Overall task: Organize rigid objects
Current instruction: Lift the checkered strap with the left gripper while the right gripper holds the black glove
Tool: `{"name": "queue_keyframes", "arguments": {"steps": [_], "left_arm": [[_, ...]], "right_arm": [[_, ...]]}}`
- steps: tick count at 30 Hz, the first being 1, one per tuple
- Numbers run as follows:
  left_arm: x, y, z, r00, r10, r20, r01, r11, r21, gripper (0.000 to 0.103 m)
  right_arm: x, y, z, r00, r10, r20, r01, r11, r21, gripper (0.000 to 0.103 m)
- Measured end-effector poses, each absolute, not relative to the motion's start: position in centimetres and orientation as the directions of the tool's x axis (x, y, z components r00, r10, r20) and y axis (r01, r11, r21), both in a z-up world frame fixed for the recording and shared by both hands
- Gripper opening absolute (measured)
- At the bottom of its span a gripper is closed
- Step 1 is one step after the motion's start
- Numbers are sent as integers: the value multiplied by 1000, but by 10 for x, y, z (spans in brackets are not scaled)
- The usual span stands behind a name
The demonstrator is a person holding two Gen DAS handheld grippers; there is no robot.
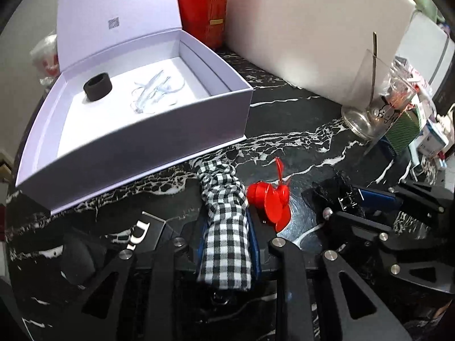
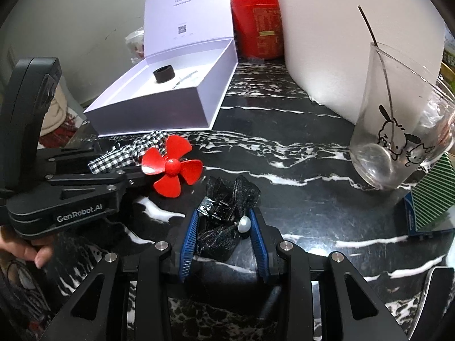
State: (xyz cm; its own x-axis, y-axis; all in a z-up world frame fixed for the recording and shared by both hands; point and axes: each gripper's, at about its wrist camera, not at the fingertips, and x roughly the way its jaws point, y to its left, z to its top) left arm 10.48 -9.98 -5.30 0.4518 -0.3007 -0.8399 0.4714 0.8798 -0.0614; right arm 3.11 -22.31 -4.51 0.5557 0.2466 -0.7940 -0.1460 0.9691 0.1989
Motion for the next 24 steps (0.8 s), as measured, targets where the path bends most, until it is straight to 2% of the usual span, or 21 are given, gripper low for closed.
{"name": "queue_keyframes", "arguments": {"steps": [5, 24], "left_arm": [[102, -100, -55, 475, -291, -830, 477, 878, -34, 22], [69, -79, -6, 548, -331, -769, 440, 895, -71, 22]], "right_arm": [[32, -224, -46, 560, 259, -787, -152, 966, 210, 36], [4, -218, -8, 622, 256, -740, -162, 967, 198, 34]]}}
